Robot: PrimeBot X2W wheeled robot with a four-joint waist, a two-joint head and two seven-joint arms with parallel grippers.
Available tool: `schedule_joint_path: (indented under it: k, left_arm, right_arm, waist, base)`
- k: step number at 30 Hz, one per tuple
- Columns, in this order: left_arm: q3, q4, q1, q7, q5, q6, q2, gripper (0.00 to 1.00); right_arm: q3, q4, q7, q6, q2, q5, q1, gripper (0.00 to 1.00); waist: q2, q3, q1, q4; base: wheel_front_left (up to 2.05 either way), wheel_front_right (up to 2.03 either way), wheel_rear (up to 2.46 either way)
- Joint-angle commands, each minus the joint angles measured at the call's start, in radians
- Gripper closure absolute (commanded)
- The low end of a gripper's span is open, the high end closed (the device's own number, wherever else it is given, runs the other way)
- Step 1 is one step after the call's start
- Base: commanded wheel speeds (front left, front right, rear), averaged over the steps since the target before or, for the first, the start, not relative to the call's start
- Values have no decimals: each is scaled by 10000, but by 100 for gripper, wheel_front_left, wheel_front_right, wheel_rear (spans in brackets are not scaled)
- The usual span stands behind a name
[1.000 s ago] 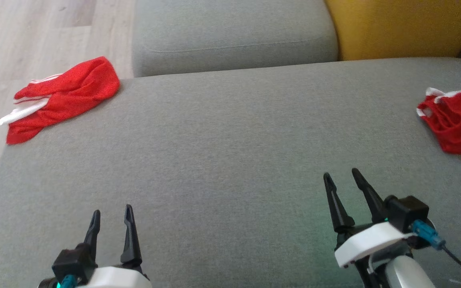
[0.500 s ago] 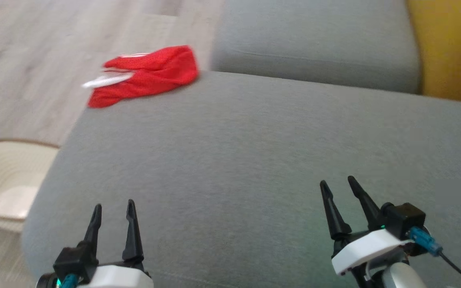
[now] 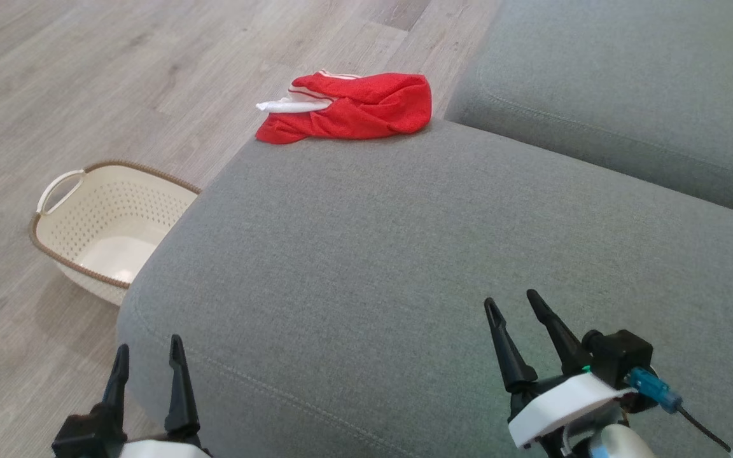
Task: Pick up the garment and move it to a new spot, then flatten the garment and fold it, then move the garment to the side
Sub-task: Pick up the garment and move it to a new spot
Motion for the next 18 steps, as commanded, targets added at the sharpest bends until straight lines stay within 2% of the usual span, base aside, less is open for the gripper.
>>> schedule_joint_path:
  k: [1, 7, 10, 13, 18]
  left_arm:
    - [367, -399, -384, -55, 88, 7, -2, 0]
    - [476, -414, -380, -55, 140, -61, 44, 0]
    - [560, -420, -610, -55, 225, -213, 320, 0]
    - [692, -434, -1110, -46, 277, -362, 680, 0]
    - [1016, -373, -2885, 70, 377, -361, 1200, 0]
  right_arm:
    - [184, -269, -104, 65, -26, 22, -400, 0]
    - [191, -217, -137, 65, -26, 11, -405, 0]
    - [12, -265, -174, 65, -26, -33, -307, 0]
    - [-90, -501, -85, 65, -26, -289, -476, 0]
    - [-397, -1063, 263, 65, -26, -933, -996, 0]
  waist:
    - [-1, 47, 0, 28]
    - [-1, 82, 0, 39]
    - [-1, 157, 0, -43]
    - [-1, 749, 0, -434]
    - [-1, 2038, 0, -1093]
  base:
    - [0, 0, 0]
    - [0, 0, 0]
    - [0, 0, 0]
    - [0, 0, 0]
    - [0, 0, 0]
